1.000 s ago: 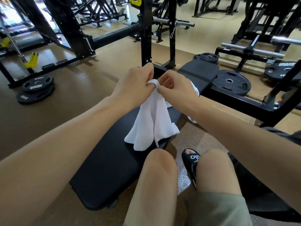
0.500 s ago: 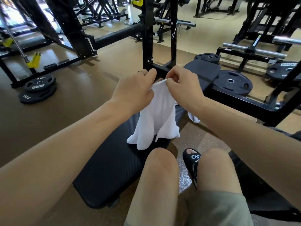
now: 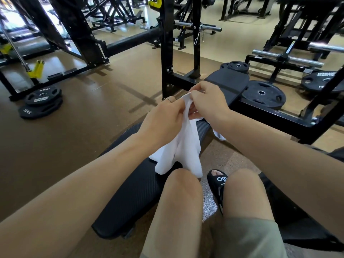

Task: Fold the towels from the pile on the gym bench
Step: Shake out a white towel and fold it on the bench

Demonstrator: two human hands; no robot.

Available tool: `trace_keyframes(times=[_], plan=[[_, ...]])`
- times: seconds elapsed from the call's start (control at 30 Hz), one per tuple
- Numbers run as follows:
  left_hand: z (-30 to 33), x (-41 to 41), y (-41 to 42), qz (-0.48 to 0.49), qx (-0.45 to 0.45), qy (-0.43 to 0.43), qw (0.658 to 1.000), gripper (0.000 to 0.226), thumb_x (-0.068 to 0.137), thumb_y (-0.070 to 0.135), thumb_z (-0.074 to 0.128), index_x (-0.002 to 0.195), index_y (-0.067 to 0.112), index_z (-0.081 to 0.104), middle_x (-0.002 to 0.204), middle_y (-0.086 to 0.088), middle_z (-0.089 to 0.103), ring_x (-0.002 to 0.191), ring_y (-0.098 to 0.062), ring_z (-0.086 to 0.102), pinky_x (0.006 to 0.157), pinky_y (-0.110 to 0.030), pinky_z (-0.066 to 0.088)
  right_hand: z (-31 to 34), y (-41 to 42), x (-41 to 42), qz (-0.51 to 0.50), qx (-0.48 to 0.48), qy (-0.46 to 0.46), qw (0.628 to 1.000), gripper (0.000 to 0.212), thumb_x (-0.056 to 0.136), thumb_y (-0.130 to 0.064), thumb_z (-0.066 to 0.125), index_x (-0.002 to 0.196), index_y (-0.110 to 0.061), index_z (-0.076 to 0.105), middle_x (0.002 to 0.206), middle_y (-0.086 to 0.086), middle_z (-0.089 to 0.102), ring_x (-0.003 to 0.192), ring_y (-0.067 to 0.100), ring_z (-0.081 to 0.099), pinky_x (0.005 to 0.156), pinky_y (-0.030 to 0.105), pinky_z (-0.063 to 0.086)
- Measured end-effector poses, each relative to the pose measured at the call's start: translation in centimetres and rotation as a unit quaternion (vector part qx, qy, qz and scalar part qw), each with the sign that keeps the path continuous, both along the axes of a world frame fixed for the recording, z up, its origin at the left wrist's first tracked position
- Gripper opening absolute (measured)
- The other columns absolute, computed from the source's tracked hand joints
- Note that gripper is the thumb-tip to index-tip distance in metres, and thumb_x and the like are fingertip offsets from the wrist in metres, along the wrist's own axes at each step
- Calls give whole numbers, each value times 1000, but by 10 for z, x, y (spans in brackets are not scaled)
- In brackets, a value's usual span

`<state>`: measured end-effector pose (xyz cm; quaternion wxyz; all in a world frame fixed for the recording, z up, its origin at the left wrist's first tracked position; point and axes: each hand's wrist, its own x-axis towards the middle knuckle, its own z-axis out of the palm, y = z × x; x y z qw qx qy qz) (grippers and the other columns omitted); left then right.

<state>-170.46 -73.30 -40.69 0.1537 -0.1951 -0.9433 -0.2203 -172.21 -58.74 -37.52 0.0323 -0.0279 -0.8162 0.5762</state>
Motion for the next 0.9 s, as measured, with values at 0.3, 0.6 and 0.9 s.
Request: trace_keyframes(times=[0.3,0.6,0.9], plan=[[-4,-2,4,57,17,-28,998,31,100,43,44,119,22,57,103,1,57,88,-24,58,76,-41,53,-5,-15,-2,-18,27,42,999,16,91,-16,51,96,-18,66,77,-1,72,77,17,71,79,35,62],[0,-6,-2,122,-106,32,986,22,102,28,41,112,10,49,100,0,45,70,-22,46,51,-28,26,3,-24,-1,-42,-15,109,993,13,93,-14,51,92,-19,63,75,1,73,75,17,72,79,40,61],[-10,2,-27,84,-129,-8,988,23,105,29,37,96,12,49,101,-5,52,70,-24,50,64,-37,46,18,-7,-14,-99,-58,138,984,15,95,-12,50,88,-22,58,83,8,71,79,27,73,76,47,62]])
